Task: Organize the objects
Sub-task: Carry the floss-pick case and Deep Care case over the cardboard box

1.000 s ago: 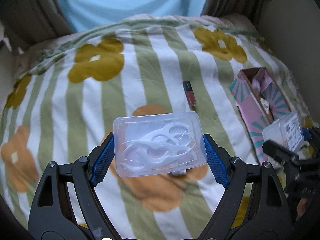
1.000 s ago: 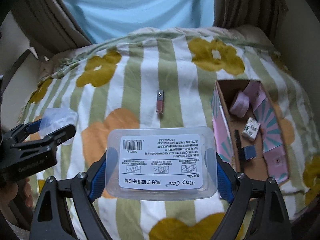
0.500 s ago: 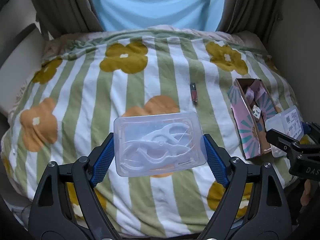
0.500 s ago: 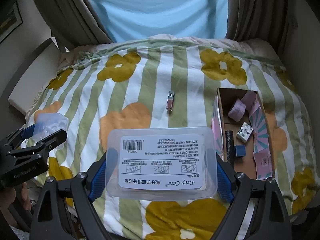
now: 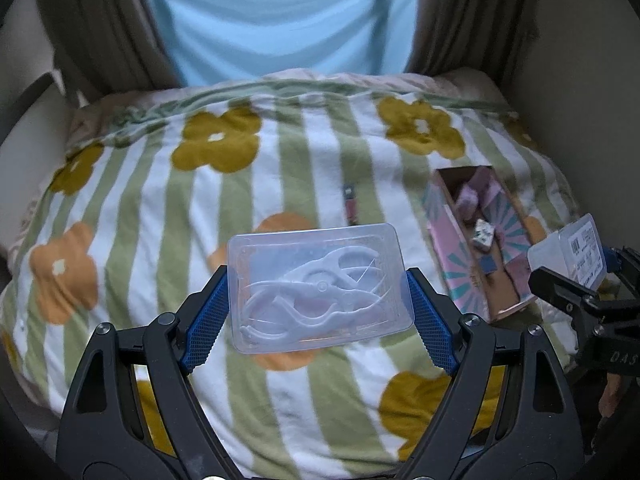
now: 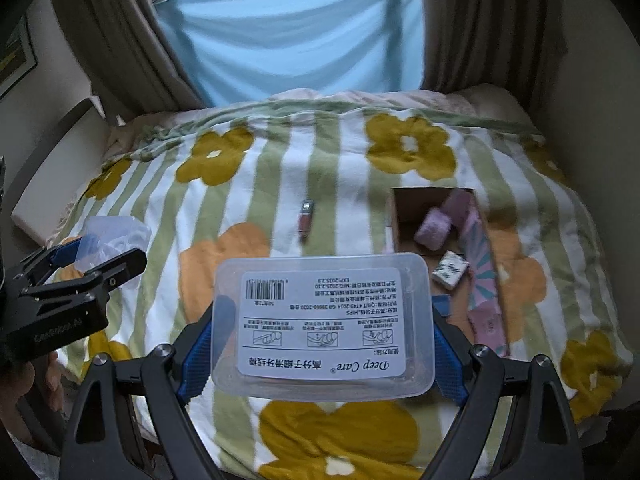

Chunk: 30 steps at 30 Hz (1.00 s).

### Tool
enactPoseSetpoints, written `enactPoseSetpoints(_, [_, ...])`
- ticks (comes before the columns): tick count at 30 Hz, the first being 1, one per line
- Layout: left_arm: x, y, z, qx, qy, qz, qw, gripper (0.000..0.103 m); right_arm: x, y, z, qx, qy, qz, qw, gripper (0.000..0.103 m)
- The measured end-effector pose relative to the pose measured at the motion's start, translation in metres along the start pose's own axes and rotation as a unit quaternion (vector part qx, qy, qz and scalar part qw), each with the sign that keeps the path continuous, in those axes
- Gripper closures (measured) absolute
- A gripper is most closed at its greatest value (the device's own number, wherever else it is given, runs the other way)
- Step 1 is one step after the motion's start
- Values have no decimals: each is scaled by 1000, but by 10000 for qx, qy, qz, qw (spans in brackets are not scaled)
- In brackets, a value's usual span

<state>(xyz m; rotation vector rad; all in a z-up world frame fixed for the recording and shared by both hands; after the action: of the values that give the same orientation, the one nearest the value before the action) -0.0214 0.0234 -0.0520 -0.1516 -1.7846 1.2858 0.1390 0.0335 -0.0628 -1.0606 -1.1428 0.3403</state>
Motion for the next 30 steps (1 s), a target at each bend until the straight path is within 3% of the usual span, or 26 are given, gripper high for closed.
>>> enactPoseSetpoints(14, [44,53,-131,-656,741,193,9949,20,-14,11,-119,-574,613,207,9963,16])
enactPoseSetpoints(22, [61,111,-197,-774,1223,496,9882,20,-29,61,-160,-561,547,629,9949,16])
enactPoseSetpoints(30, [67,191,-256,-912,1724,974,9760,20,-40,115,-174,-496,187,959,9940,16])
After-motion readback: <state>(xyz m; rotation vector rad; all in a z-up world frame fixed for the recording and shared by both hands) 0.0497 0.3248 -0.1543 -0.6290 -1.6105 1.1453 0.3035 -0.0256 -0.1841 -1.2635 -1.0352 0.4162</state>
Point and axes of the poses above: each gripper's, at about its wrist camera, not at the fingertips, and y roughly the way its jaws point, z to its left, x to its top, the point moved 5 cm from there along y, roughly the way its jaws point
